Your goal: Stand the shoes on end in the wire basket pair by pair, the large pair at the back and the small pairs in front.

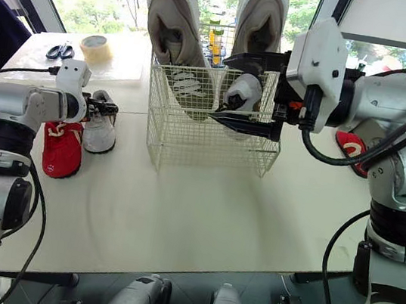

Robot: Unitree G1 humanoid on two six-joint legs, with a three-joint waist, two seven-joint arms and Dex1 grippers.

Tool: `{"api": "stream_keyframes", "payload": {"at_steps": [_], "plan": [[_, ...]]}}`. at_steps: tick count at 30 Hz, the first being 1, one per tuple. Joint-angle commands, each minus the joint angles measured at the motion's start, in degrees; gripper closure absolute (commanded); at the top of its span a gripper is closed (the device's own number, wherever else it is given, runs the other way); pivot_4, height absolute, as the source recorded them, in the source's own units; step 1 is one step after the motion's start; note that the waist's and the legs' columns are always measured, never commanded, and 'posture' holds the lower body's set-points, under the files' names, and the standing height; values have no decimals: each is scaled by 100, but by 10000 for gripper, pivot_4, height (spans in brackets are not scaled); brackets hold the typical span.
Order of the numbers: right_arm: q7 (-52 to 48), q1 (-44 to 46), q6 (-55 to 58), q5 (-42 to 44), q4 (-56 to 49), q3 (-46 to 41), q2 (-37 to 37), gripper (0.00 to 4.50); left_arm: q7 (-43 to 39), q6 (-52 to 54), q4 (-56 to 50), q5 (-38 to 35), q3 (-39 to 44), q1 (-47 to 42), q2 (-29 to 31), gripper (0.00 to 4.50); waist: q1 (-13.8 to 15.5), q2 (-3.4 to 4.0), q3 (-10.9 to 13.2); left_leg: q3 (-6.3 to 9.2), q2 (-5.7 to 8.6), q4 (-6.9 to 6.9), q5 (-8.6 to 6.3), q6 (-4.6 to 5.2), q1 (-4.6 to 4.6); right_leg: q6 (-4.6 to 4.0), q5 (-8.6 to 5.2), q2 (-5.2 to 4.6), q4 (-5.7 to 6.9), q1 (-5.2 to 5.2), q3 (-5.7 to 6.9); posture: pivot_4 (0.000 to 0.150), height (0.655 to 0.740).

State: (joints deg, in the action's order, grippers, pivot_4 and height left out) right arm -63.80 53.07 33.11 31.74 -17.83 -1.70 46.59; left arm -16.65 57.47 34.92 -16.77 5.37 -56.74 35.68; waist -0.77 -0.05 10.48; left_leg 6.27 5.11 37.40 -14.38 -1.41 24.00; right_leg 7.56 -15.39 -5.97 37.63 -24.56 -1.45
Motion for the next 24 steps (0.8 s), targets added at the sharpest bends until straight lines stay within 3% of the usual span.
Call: {"api": "stream_keyframes", "payload": {"at_steps": [1,6,9,16,20,24], "plan": [[133,-10,0,81,-226,-248,127,4392,30,-212,225,124,170,-155,-51,7791,7,-1,0,0,0,0,0,0,0,0,0,0,1,0,0,1500,7400],[229,-107,58,139,-338,-325,211,4392,92,-194,292,125,376,-153,-225,31816,18,-1,-1,0,2,7,0,0,0,0,0,-2,9,0,0,1500,7400],[384,-216,179,248,-449,-435,222,4392,109,-271,-44,50,555,-188,-284,43309,18,-2,-1,0,2,10,0,0,0,0,0,-2,13,0,0,1500,7400],[1031,-772,618,580,-810,-802,166,4392,352,-2476,-2552,-737,1769,-194,-1116,44368,27,-37,15,14,6,69,-1,1,63,0,1,-13,32,-35,12,1500,7400],[1222,-939,776,714,-921,-855,209,4392,283,-3677,-3825,-971,1780,135,-1751,44368,23,-38,14,9,6,69,-1,1,61,1,1,-15,30,-33,13,1500,7400],[1359,-1089,1083,1046,-1034,-1021,262,4392,287,-4643,-4393,-733,1426,505,-2225,44368,15,-35,13,-1,3,69,-1,2,43,1,1,-10,36,-23,7,1500,7400]]}}
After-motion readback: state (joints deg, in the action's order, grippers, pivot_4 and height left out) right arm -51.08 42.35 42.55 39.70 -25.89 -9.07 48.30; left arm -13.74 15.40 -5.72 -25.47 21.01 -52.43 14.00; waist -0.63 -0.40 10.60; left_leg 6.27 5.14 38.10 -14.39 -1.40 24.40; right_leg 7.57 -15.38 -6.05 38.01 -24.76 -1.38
